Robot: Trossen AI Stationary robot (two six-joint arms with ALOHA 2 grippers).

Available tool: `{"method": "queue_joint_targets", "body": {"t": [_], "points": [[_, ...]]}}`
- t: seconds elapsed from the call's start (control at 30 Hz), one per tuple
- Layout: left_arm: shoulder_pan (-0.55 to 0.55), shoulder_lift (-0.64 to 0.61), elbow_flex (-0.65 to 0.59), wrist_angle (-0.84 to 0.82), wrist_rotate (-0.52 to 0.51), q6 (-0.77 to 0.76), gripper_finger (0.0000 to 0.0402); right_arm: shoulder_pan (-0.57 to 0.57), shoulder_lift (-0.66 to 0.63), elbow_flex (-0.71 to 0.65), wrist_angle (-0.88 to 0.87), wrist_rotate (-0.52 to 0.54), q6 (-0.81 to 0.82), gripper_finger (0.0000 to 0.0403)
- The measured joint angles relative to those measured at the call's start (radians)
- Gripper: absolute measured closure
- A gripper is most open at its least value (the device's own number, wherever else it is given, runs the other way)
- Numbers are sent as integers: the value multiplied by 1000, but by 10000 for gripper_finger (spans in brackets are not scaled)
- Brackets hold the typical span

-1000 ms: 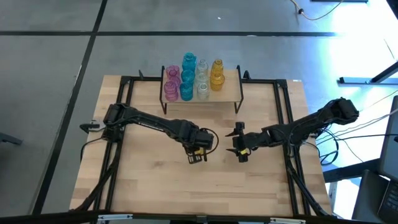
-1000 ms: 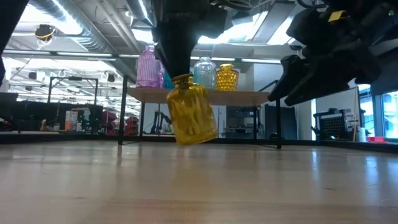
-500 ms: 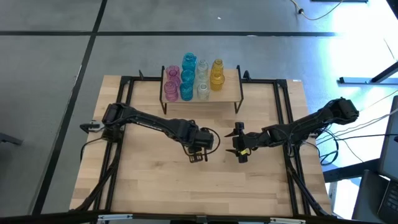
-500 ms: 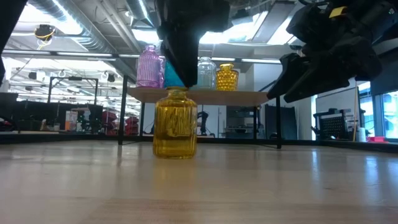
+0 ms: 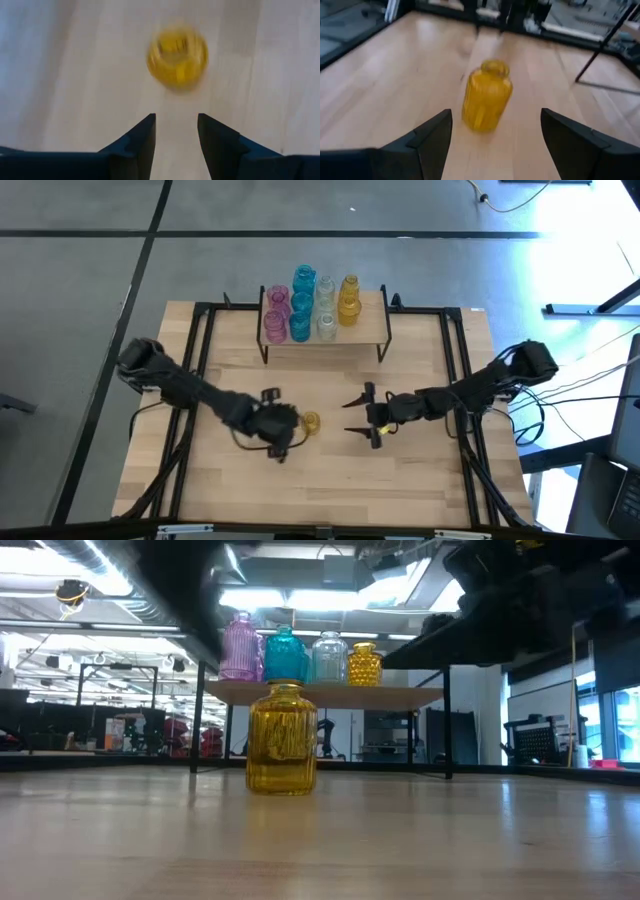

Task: Sort vases onto shelf
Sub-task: Put the yellow flower vase on the shelf aligned with the other yellow flower vase

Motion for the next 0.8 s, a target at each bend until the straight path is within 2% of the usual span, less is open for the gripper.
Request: {"method": "queue_joint_targets", "body": {"t": [0.2,0.33,0.4,0.63,0.8], "points": [[-50,-64,-389,489,-146,-65,262,0,115,40,176,15,0,118],[-46,-37,-534,806,-227,-15,262,-12,200,121,157,37,0,118],[-33,-17,-571,930,-233,25,262,-16,250,171,159,37,8,118],[2,-1,-583,1010,-211,47,262,-20,359,299,119,37,69,118],[13,0,-583,1041,-215,46,262,-39,410,325,102,16,119,118]]}}
